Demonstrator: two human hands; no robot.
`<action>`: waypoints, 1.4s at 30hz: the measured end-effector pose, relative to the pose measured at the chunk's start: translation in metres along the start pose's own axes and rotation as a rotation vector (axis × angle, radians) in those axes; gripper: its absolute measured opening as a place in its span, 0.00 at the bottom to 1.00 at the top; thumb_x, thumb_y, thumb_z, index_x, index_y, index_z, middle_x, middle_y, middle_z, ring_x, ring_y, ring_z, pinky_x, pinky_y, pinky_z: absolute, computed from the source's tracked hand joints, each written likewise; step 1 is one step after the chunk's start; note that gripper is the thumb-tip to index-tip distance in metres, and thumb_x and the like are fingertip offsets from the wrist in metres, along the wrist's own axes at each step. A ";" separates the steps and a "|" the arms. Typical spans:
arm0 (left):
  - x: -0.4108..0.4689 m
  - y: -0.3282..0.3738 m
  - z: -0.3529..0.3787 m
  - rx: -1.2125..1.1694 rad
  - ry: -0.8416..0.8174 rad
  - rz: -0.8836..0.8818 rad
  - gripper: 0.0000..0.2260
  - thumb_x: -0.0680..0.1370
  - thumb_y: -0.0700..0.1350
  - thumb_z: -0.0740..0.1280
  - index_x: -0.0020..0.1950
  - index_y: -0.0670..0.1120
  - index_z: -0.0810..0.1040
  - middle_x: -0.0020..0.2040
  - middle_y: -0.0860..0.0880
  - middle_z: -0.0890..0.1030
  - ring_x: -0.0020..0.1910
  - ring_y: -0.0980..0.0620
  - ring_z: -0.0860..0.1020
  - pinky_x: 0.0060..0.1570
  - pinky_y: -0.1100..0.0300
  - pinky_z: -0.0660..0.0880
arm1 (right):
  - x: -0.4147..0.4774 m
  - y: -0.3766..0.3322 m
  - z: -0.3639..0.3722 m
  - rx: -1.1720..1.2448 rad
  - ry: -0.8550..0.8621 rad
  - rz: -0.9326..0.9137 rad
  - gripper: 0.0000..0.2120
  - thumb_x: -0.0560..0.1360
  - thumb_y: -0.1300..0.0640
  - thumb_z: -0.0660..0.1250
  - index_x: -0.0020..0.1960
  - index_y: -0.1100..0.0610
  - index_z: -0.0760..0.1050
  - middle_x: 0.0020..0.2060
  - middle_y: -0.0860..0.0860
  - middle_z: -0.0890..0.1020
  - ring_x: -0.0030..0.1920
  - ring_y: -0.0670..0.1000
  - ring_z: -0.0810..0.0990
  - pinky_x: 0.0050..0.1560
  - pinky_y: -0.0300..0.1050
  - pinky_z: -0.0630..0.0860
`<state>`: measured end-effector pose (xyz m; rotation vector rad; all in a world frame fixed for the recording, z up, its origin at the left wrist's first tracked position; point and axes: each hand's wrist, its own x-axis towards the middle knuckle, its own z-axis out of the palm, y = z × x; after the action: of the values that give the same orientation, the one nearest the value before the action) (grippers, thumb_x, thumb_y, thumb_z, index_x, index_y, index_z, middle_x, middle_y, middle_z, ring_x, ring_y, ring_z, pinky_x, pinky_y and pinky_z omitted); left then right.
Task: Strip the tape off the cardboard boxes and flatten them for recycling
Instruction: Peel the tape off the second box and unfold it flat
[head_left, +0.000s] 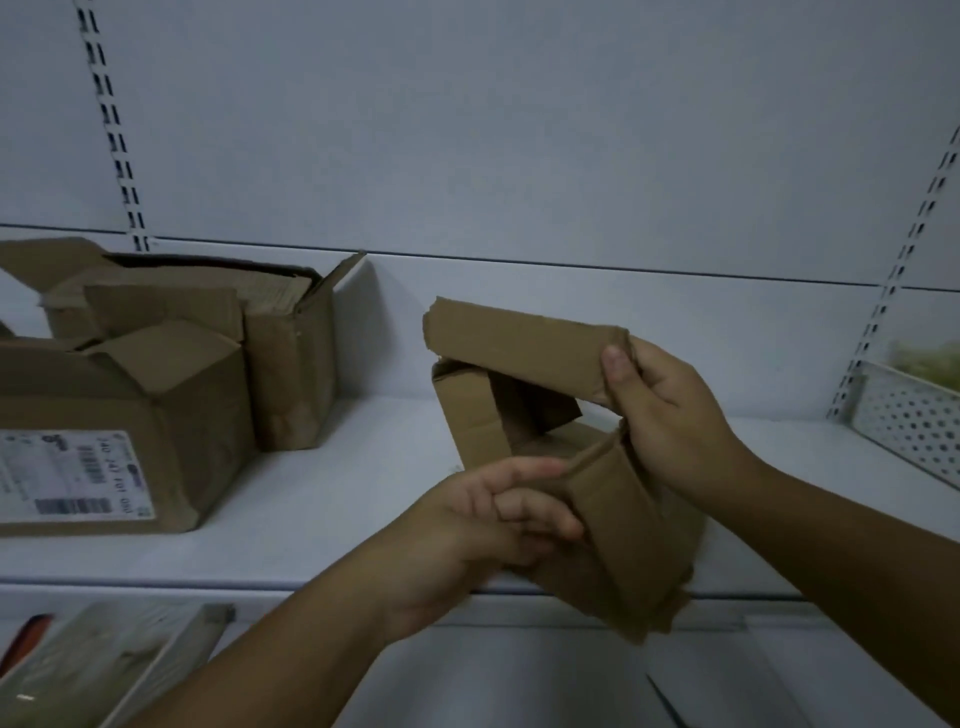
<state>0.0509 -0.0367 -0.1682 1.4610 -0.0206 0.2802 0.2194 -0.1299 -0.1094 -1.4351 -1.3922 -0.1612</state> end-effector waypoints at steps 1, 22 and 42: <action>-0.008 0.007 -0.002 -0.008 -0.006 0.016 0.22 0.65 0.30 0.67 0.56 0.46 0.81 0.43 0.46 0.84 0.46 0.50 0.82 0.47 0.59 0.77 | -0.001 0.003 0.001 -0.022 -0.023 0.006 0.10 0.77 0.43 0.53 0.48 0.36 0.74 0.43 0.32 0.81 0.45 0.34 0.78 0.42 0.26 0.72; 0.017 0.017 -0.090 -0.400 0.571 -0.136 0.18 0.64 0.36 0.57 0.51 0.40 0.77 0.46 0.38 0.79 0.48 0.37 0.81 0.53 0.42 0.77 | 0.004 0.067 -0.015 -0.275 -0.470 0.040 0.33 0.69 0.26 0.42 0.49 0.45 0.76 0.50 0.37 0.78 0.53 0.43 0.75 0.59 0.44 0.66; 0.077 0.006 -0.087 -0.182 0.456 -0.313 0.26 0.67 0.40 0.70 0.65 0.41 0.73 0.57 0.37 0.80 0.54 0.35 0.80 0.51 0.41 0.78 | -0.019 0.112 -0.036 -0.395 -0.135 0.841 0.48 0.69 0.36 0.67 0.76 0.58 0.48 0.76 0.57 0.51 0.75 0.56 0.53 0.73 0.53 0.55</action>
<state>0.1108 0.0628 -0.1578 1.1724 0.5336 0.3392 0.3203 -0.1385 -0.1718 -2.2790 -0.7744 0.2202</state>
